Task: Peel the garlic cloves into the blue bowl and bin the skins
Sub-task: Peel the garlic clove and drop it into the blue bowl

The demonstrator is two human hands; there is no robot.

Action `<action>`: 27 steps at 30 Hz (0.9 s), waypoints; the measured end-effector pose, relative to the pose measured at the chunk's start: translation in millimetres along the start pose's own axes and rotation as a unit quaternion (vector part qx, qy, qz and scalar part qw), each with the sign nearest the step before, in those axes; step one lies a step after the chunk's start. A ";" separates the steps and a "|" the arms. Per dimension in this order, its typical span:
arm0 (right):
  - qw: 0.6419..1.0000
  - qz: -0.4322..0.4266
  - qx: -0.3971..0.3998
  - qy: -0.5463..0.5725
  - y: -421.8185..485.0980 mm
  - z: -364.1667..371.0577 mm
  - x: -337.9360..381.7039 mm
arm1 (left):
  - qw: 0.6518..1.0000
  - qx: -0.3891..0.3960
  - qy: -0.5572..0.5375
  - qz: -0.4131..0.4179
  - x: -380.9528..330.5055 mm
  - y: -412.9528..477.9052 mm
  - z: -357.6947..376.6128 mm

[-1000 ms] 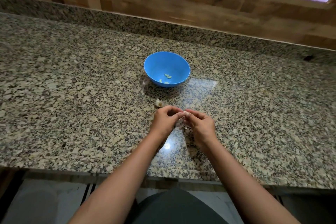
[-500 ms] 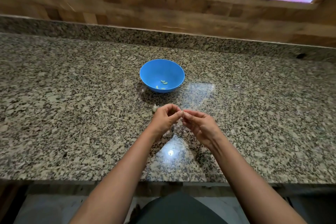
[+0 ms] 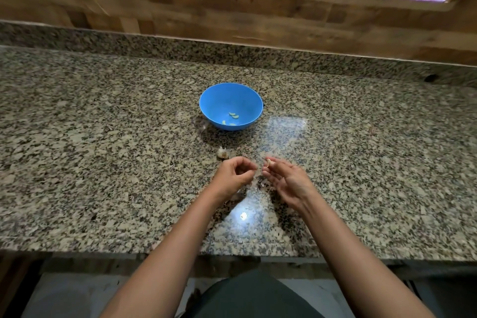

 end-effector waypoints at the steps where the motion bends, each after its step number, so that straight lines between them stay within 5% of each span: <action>1: 1.000 0.002 -0.002 -0.008 0.4 -0.3 -0.2 | 1.000 -0.017 -0.003 -0.005 -0.2 1.6 0.0; 15: 0.974 -0.072 0.034 -0.212 -2.7 3.0 4.8 | 0.992 -0.049 -0.112 -0.016 -12.3 10.3 10.6; 27: 0.969 -0.050 0.075 -0.229 -2.3 5.0 11.3 | 0.990 -0.039 -0.130 -0.030 -11.4 11.2 8.2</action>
Point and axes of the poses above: each hand's wrist, its own y-axis towards the middle knuckle, its own z-axis out of the palm, x = y × z, the point moved 3 cm from there along y, towards the middle knuckle, and after that the axes turned 11 degrees about x, right-handed, at the moved point
